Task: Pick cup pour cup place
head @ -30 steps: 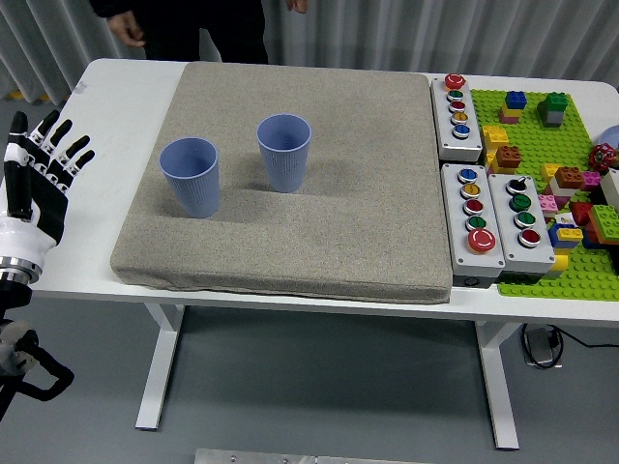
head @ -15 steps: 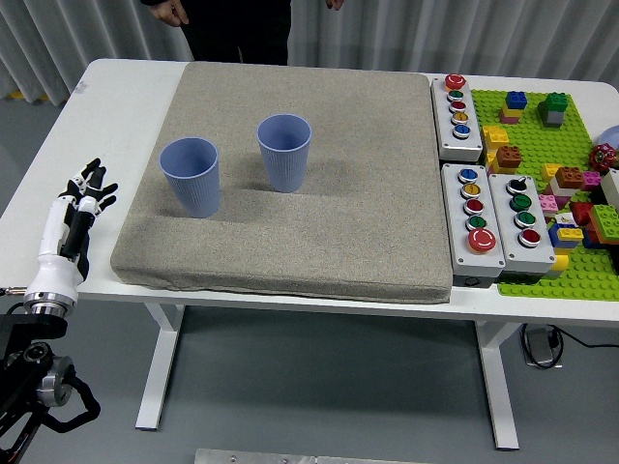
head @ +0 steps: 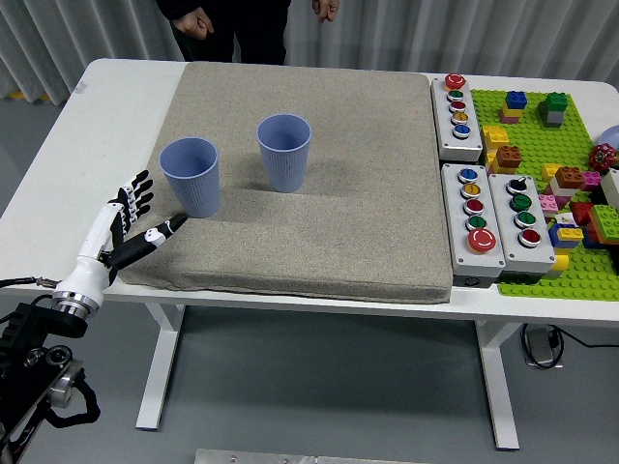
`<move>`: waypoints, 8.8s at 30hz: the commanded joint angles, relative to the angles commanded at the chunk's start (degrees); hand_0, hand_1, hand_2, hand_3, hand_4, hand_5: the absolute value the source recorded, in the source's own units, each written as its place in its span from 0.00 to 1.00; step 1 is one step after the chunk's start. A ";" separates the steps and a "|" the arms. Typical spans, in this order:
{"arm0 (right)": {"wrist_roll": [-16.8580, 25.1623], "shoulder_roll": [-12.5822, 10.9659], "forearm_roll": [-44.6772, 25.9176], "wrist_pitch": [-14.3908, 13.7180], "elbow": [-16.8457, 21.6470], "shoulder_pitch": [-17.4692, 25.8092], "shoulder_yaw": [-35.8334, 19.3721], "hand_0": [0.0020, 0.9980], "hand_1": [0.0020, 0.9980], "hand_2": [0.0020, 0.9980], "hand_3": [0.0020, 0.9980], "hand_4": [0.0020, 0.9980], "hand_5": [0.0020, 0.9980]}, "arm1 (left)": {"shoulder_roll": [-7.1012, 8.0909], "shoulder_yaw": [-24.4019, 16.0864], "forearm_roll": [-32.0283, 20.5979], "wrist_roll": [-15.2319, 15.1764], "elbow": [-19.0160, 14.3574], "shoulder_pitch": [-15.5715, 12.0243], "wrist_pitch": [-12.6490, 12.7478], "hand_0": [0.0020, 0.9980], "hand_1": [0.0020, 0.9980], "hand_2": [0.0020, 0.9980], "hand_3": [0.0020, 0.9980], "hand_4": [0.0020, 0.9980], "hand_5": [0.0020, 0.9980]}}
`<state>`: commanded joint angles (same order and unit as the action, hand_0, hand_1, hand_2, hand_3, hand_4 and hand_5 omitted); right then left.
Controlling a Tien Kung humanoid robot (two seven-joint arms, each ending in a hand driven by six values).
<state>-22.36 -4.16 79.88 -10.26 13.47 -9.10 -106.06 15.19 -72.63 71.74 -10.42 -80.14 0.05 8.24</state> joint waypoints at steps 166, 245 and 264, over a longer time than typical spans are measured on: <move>0.64 -1.39 -2.56 -0.07 -0.40 -2.77 1.61 0.69 0.66 0.61 0.62 0.01 0.44 | 9.96 30.01 7.01 0.49 19.76 39.92 7.95 0.40 0.47 0.55 0.54 0.79 0.16; 0.79 -1.76 -3.07 0.02 -0.41 -3.11 1.98 0.69 0.66 0.61 0.63 0.00 0.41 | 8.28 40.88 45.21 5.78 29.15 53.73 11.16 0.40 0.48 0.53 0.54 0.76 0.16; 0.80 -1.81 -3.09 0.02 -0.41 -3.38 1.96 0.69 0.66 0.61 0.63 0.00 0.41 | 8.22 42.72 49.89 8.07 29.30 54.79 13.95 0.41 0.48 0.53 0.53 0.74 0.16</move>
<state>-21.56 -5.97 76.79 -10.24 13.05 -12.48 -104.10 23.41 -29.91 121.63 -2.35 -50.84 54.83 22.19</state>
